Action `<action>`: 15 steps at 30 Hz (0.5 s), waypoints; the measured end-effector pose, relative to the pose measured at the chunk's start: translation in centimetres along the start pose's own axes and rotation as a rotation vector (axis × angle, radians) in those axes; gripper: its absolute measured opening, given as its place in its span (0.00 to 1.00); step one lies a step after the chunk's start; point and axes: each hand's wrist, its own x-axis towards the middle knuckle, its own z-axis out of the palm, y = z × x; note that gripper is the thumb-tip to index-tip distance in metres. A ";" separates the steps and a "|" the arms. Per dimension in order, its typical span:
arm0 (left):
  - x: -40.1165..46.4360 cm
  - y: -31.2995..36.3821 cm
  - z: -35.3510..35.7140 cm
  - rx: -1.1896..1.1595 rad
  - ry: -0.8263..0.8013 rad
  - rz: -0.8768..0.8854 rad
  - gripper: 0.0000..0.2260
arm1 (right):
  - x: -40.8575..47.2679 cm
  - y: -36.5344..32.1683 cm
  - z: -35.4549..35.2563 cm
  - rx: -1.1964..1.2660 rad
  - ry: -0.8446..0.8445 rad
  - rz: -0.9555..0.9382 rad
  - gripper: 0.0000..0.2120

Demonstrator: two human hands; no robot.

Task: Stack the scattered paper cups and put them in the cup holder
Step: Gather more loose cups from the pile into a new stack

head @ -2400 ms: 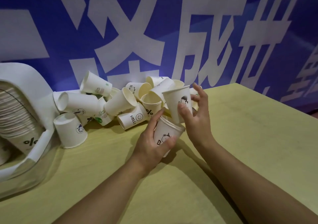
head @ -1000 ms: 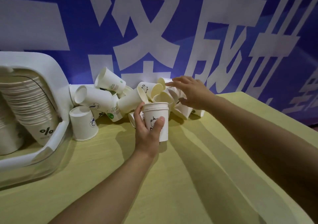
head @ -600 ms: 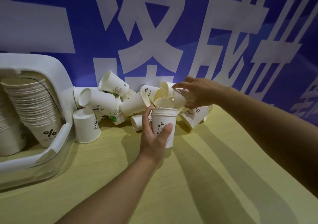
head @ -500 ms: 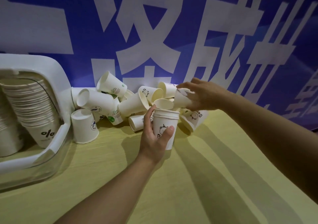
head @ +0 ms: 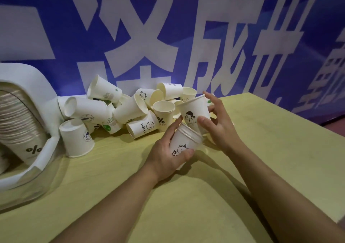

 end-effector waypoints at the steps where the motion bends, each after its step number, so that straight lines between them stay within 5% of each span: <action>1: 0.0 0.0 0.1 0.012 -0.004 0.001 0.38 | 0.0 0.3 -0.2 0.015 0.000 0.010 0.30; 7: 0.3 -0.3 -0.2 -0.110 0.131 0.020 0.45 | -1.2 2.0 0.3 -0.082 -0.026 -0.007 0.16; 15: 0.1 -0.1 0.0 -0.109 0.172 0.030 0.39 | -0.7 1.4 -1.8 -0.510 0.080 -0.108 0.10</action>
